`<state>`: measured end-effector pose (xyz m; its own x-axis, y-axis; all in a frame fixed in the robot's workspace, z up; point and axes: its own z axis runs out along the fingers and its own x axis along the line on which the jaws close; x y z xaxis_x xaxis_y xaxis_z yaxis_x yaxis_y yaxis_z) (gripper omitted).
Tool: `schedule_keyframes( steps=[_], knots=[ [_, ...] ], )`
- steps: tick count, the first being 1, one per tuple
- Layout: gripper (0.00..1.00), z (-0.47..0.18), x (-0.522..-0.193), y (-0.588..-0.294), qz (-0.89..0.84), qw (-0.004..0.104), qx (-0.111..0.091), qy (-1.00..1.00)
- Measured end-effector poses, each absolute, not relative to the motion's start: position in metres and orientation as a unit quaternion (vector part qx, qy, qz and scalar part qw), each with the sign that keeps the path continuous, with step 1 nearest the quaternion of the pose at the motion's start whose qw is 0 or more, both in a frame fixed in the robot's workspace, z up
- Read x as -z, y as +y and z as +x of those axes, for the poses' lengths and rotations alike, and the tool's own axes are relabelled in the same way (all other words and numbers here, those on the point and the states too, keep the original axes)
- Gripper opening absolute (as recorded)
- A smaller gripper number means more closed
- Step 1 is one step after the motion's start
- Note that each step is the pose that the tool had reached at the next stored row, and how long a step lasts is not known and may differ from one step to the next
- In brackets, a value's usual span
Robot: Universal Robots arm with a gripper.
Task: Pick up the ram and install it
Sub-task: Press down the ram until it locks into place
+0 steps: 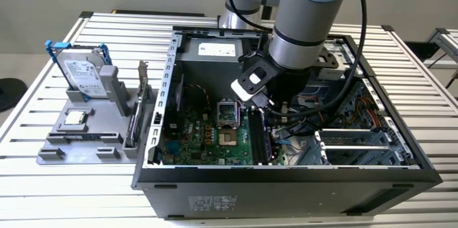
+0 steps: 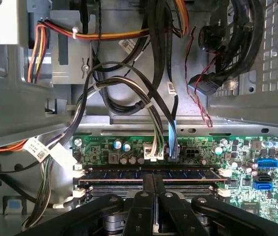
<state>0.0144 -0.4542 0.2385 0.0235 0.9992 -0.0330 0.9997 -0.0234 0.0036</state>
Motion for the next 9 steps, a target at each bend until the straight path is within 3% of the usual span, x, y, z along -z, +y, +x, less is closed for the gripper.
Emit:
schedule_keyframes(
  steps=[9],
  knots=[
    [0.00,0.0144,-0.2364,-0.4542,0.715,0.013,0.011,0.699]
  ],
)
